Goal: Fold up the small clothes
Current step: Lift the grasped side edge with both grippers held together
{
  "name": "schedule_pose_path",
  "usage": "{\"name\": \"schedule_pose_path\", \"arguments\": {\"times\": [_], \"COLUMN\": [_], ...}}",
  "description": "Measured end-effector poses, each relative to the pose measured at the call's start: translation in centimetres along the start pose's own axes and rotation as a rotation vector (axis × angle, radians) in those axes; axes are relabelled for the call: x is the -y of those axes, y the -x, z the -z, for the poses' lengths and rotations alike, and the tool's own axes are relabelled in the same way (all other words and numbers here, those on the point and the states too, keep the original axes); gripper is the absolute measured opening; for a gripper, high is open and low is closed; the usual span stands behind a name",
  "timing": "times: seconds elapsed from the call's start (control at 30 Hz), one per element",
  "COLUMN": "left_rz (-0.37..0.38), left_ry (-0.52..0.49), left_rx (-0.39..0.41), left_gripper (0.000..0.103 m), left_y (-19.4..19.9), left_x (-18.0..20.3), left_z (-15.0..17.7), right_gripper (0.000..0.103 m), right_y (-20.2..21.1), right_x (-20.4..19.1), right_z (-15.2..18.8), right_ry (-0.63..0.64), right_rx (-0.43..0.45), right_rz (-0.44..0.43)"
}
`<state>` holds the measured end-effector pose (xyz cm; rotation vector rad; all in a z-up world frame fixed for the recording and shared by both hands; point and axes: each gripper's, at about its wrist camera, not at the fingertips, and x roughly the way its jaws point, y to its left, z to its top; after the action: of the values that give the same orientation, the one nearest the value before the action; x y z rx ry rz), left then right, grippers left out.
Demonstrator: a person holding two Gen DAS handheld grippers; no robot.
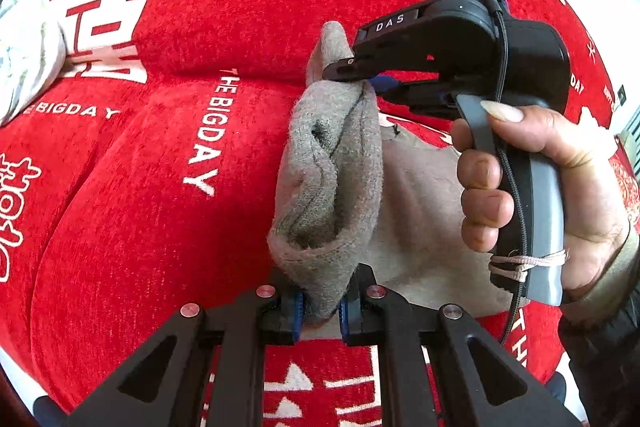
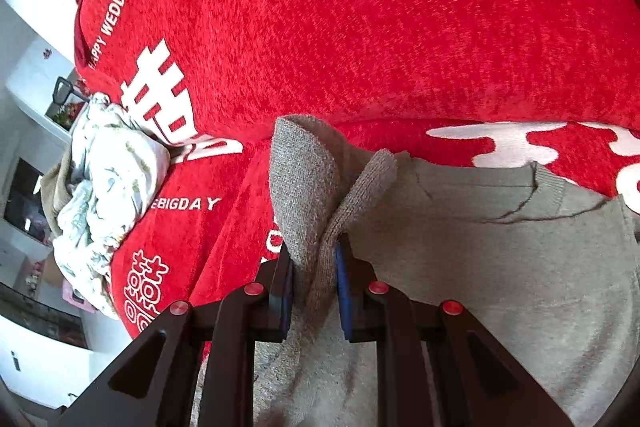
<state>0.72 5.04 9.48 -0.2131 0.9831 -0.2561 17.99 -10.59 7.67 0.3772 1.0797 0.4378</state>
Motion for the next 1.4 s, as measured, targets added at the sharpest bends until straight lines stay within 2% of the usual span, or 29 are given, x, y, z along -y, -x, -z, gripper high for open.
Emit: {"name": "schedule_pose_path", "arguments": {"times": [0.27, 0.6, 1.1, 1.23, 1.4], "left_rz": [-0.018, 0.003, -0.022, -0.011, -0.006], "left_ry": [-0.065, -0.059, -0.153, -0.165, -0.183], "left_rx": [0.0, -0.014, -0.026, -0.04, -0.045], "left_gripper": [0.014, 0.013, 0.013, 0.013, 0.013], "left_y": [-0.1, 0.2, -0.3, -0.5, -0.6], "left_x": [2.6, 3.1, 6.8, 7.7, 8.9], "left_z": [0.2, 0.0, 0.4, 0.5, 0.4], "right_gripper": [0.02, 0.02, 0.02, 0.02, 0.02], "right_y": [2.0, 3.4, 5.7, 6.2, 7.2], "right_x": [1.7, 2.8, 6.1, 7.0, 8.9], "right_z": [0.1, 0.0, 0.2, 0.0, -0.3], "right_ry": [-0.023, -0.042, -0.079, -0.079, -0.119], "right_rx": [0.024, 0.041, 0.055, 0.038, 0.027], "right_rz": [-0.013, -0.03, -0.053, -0.072, -0.142]}}
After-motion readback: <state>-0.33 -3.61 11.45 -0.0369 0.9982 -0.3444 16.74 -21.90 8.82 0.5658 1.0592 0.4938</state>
